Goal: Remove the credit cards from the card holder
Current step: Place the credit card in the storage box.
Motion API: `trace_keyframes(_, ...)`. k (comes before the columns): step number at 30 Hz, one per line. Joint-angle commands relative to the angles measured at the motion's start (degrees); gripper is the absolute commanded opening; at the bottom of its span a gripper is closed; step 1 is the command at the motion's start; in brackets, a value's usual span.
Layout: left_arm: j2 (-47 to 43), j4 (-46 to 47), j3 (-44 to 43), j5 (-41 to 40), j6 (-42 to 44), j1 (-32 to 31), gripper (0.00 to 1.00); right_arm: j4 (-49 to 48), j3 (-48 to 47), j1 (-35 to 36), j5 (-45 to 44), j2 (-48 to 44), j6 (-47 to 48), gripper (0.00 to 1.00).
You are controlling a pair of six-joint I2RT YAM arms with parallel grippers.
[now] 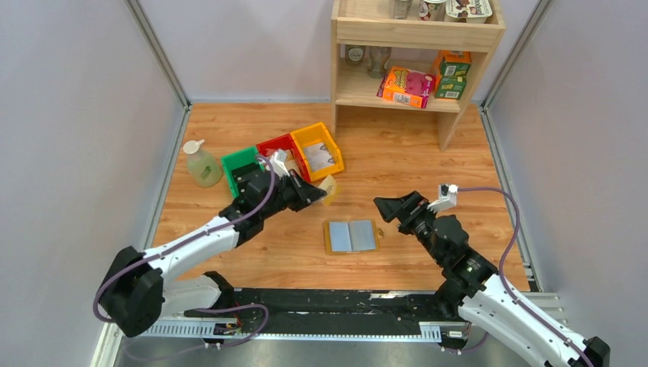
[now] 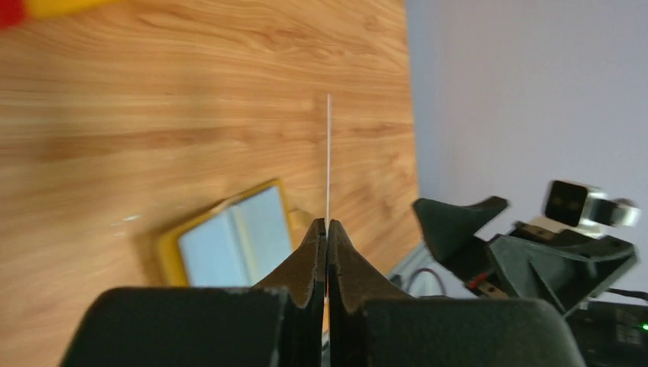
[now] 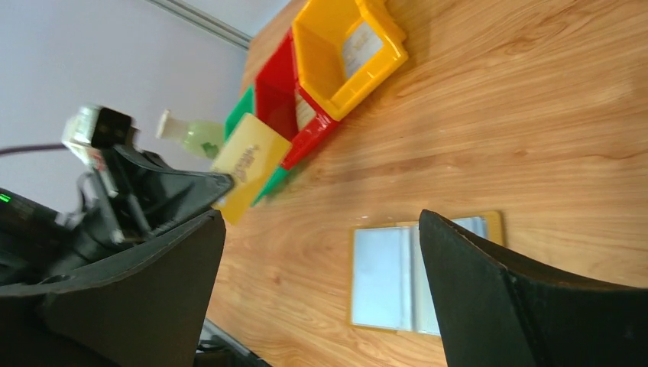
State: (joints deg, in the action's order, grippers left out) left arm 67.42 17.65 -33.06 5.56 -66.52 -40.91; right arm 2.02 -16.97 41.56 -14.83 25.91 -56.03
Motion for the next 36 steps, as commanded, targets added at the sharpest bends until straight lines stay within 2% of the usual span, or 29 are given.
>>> trace_keyframes(1,-5.7,-32.2,-8.9,4.1,20.5,7.6,0.00,8.3,-6.6,0.3,-1.2,2.8,12.1,1.00)
trace_keyframes(6,-0.6,-47.5,-19.3,8.6,36.3,19.3,0.00,6.3,-8.4,0.3,4.2,8.1,22.2,1.00)
trace_keyframes(9,4.9,-54.5,-26.9,7.8,42.1,22.4,0.00,6.9,-9.1,0.3,6.8,10.5,25.9,1.00)
trace_keyframes(12,11.5,-56.3,-31.7,9.2,45.7,24.5,0.00,6.2,-8.4,0.3,9.9,10.1,27.0,1.00)
trace_keyframes(15,18.2,-57.8,-37.5,9.3,46.4,25.9,0.00,4.0,-7.2,0.3,12.4,8.4,27.9,1.00)
trace_keyframes(23,32.9,-56.3,-47.7,12.5,46.0,28.7,0.00,4.4,-5.4,0.3,10.7,5.6,30.3,1.00)
trace_keyframes(31,40.8,-55.4,-52.3,17.5,45.7,28.7,0.00,3.1,-4.9,0.2,10.6,7.7,30.7,1.00)
trace_keyframes(36,42.1,-60.4,-56.2,14.2,46.4,28.6,0.20,4.1,-5.5,0.3,10.2,7.8,30.7,1.00)
